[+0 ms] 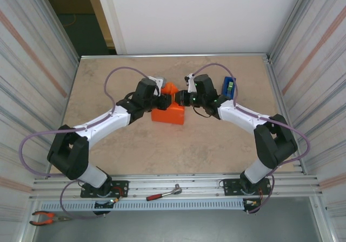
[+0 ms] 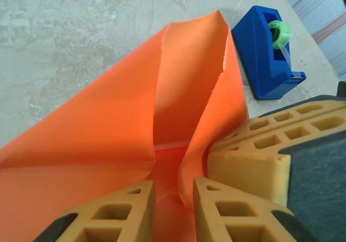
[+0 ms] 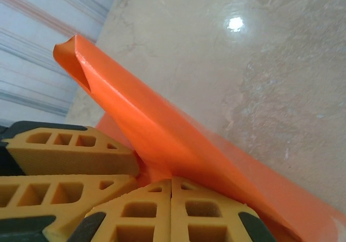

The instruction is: Wrap the gift box in paper

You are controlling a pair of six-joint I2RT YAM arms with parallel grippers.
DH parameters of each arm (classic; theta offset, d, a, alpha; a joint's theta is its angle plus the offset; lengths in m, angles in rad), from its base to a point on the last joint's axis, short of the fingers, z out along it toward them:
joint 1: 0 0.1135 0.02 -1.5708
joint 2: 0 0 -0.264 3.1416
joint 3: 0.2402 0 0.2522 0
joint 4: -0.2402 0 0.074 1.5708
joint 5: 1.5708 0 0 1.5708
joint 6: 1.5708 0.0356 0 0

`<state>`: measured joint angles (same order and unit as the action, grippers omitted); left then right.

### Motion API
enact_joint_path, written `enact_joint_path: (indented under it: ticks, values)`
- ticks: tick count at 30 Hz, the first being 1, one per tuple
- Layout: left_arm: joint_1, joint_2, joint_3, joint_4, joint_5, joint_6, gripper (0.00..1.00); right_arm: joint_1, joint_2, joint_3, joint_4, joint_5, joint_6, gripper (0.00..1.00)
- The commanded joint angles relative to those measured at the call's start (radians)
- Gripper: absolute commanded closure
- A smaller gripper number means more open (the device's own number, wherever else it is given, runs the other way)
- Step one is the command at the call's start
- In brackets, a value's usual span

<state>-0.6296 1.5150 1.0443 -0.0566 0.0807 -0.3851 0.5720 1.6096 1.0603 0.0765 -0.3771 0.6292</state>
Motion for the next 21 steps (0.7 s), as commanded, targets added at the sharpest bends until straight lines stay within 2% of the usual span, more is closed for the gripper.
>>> enact_joint_path:
  ticks: [1,7,13,21]
  values:
    - [-0.022,0.042,-0.047,-0.059,-0.076,0.051,0.74,-0.02,0.003,0.02,-0.059,-0.128,0.086,1.0]
    - [-0.032,0.062,-0.053,-0.07,-0.11,0.066,0.76,-0.028,-0.045,0.06,-0.082,-0.148,0.089,1.0]
    - [-0.033,0.063,-0.051,-0.069,-0.102,0.064,0.76,-0.035,-0.083,0.023,-0.115,-0.106,0.06,1.0]
    - [-0.026,0.046,-0.038,-0.062,-0.056,0.019,0.74,-0.046,-0.029,-0.01,-0.113,-0.098,0.038,1.0]
